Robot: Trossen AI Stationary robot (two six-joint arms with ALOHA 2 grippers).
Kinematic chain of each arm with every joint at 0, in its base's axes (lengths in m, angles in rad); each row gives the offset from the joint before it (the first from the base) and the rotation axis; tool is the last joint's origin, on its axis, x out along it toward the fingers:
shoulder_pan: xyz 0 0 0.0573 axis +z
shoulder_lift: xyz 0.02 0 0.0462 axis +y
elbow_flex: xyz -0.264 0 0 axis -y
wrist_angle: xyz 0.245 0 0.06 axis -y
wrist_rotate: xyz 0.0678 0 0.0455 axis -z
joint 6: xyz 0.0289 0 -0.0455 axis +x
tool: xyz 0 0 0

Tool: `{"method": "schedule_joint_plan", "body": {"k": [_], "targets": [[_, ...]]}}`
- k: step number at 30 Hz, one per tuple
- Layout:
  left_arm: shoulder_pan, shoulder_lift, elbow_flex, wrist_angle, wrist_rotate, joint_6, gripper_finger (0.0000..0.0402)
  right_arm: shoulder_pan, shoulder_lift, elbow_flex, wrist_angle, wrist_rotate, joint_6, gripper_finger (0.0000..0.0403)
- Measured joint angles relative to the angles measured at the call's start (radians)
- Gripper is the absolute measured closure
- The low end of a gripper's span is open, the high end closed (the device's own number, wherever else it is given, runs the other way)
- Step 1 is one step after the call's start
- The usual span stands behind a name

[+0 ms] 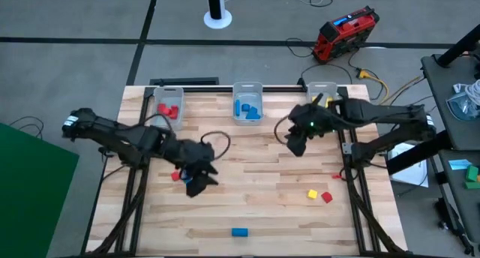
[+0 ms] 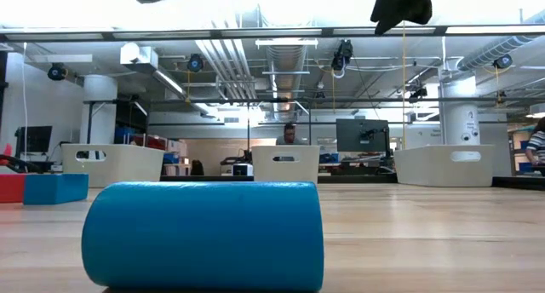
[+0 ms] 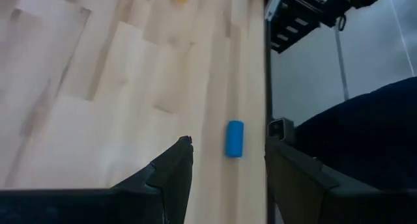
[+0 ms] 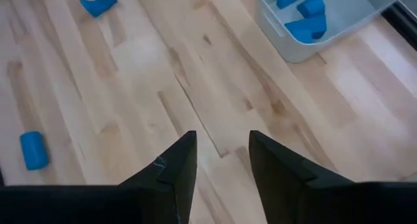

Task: Sort blocks
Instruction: Put the blue block into the middle gray bin

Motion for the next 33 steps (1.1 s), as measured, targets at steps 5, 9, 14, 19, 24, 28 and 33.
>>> {"method": "schedule_joint_plan", "body": {"k": [5,9,14,19,24,28,33], "targets": [[-0.122,0.035,0.001,0.019,-0.127,-0.073,0.0232,0.082,0.000,-0.040,0.036,0.036,0.007,0.0273],[-0.195,0.081,0.001,0.017,-0.188,-0.145,0.0232,0.144,0.000,-0.064,0.079,0.036,0.065,0.0259],[-0.242,0.134,0.001,0.018,-0.193,-0.181,0.0232,0.249,0.001,-0.069,0.127,0.038,0.140,0.0235],[-0.265,0.190,0.001,0.056,-0.193,-0.149,0.0232,0.360,0.007,-0.069,0.199,0.100,0.200,0.0214],[-0.286,0.265,0.001,0.107,-0.191,-0.054,0.0231,0.434,0.034,-0.069,0.214,0.157,0.297,0.0199],[-0.291,0.319,0.001,0.150,-0.184,-0.042,0.0219,0.471,0.075,-0.069,0.213,0.163,0.381,0.0191],[-0.311,0.393,0.001,0.267,-0.236,0.052,0.0190,0.511,0.147,-0.069,0.213,0.157,0.453,0.0186]]}}
